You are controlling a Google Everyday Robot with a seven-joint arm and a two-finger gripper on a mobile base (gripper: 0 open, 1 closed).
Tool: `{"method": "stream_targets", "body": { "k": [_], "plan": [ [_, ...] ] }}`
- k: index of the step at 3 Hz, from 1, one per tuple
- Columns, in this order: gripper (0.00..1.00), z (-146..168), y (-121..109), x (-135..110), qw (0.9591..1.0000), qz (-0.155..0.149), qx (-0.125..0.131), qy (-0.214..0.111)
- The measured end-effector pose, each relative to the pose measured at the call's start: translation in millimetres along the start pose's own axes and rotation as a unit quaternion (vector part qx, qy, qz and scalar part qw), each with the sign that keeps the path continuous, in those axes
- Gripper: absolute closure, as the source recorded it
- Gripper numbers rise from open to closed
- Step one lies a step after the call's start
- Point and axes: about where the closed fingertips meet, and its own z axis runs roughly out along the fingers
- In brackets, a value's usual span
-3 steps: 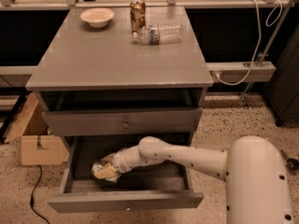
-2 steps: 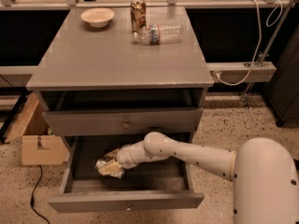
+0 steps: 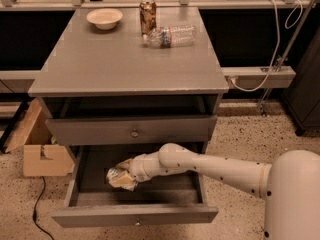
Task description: Pick 7up can from middle drawer and place on counter
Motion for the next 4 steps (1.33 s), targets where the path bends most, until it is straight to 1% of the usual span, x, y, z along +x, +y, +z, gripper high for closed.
{"method": "stream_targets", "body": {
  "k": [1, 2, 3, 4],
  "plan": [
    [1.0, -10.5, 4.1, -9.7, 0.9999, -0.016, -0.007, 0.001],
    [1.0, -46.5, 19.4, -34.9, 0.9987, -0.05, 0.008, -0.011],
    [1.0, -98.4, 39.7, -58.3, 0.9957, -0.082, 0.04, -0.017],
    [1.0, -166.1, 51.9, -90.3, 0.9898, -0.119, 0.077, -0.018]
  ]
}}
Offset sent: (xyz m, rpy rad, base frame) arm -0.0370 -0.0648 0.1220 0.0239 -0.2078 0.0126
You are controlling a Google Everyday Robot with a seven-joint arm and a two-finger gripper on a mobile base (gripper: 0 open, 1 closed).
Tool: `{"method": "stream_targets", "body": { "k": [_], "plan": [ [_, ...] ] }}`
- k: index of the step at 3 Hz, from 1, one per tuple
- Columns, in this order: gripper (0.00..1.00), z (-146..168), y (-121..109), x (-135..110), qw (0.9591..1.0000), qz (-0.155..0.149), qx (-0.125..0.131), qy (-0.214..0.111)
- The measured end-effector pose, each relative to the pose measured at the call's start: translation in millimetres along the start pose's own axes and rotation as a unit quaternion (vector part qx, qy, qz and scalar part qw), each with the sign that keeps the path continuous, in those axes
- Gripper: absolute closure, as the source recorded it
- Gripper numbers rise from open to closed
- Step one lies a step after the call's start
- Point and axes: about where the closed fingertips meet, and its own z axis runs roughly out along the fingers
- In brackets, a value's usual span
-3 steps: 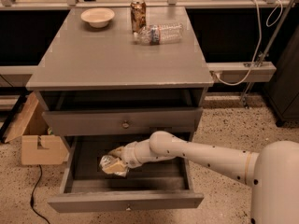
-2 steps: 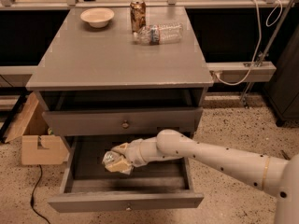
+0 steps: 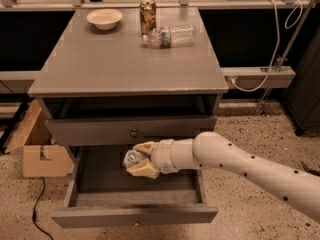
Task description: Pick 7up can from middle drawer and place on counter
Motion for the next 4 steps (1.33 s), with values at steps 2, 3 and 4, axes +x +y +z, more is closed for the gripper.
{"method": "stream_targets", "body": {
  "k": [2, 3, 4],
  "plan": [
    [1.0, -20.6, -3.1, -24.4, 0.9997, -0.022, 0.009, 0.007],
    [1.0, -61.7, -10.7, -80.4, 0.9973, -0.066, 0.025, 0.02],
    [1.0, -115.8, -31.2, -166.5, 0.9886, -0.133, 0.046, 0.054]
  ]
}}
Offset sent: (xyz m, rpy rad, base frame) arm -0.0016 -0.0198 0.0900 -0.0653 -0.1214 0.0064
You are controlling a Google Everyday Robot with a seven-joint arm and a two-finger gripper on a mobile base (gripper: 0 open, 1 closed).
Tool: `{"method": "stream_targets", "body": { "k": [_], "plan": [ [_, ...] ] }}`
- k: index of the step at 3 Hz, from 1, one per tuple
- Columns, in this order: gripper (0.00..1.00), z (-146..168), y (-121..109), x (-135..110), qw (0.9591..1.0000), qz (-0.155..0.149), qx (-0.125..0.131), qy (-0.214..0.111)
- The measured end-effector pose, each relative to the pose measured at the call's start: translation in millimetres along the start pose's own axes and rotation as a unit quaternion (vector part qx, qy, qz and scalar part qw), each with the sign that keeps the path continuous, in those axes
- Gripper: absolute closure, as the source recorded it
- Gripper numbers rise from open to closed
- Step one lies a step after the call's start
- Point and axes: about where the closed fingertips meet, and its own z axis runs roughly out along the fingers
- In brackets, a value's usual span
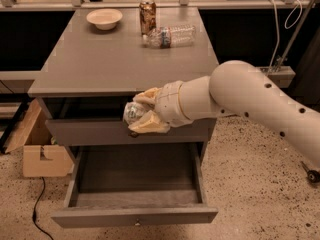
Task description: Pick 7up can from middle drawer and place on counter
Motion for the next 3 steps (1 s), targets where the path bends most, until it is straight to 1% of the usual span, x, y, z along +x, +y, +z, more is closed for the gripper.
{"method": "stream_targets", "body": {
  "k": [1, 2, 3],
  "plan": [
    [1.0, 0.0, 0.0, 0.0, 1.0, 0.0, 0.0, 0.0],
    [1.0, 1.3, -18.4, -8.5, 1.0, -0.009, 0.001, 0.002],
    [1.0, -2.6, -59.9, -22.1, 0.9992, -0.033, 0.012, 0.019]
  ]
}}
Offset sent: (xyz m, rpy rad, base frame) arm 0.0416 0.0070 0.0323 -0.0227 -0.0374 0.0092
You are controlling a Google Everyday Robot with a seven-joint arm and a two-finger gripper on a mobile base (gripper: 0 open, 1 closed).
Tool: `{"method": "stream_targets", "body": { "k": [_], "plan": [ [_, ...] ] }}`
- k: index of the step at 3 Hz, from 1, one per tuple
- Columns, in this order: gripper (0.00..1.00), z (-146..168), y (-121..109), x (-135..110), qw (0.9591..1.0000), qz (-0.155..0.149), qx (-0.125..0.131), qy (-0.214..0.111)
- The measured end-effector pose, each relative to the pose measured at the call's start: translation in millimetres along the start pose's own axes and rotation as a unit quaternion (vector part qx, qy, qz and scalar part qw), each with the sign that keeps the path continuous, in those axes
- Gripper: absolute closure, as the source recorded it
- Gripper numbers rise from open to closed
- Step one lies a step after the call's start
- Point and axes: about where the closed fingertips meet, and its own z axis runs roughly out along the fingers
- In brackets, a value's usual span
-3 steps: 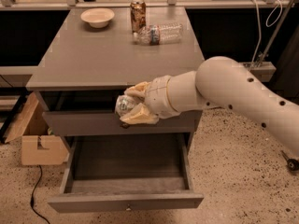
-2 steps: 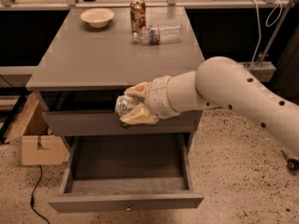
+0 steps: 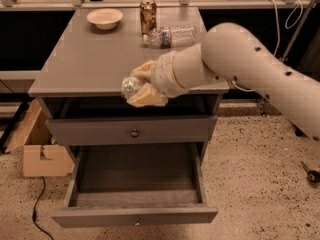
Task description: Pick 7up can from middle drawer and place on counter
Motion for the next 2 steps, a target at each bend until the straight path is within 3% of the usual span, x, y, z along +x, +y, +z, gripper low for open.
{"method": "stream_targets", "body": {
  "k": [1, 2],
  "plan": [
    [1.0, -0.1, -52.4, -12.8, 0.9996, -0.02, 0.014, 0.011],
    [1.0, 14.8, -113.3, -14.3, 0.9995, -0.001, 0.031, -0.001]
  ]
}}
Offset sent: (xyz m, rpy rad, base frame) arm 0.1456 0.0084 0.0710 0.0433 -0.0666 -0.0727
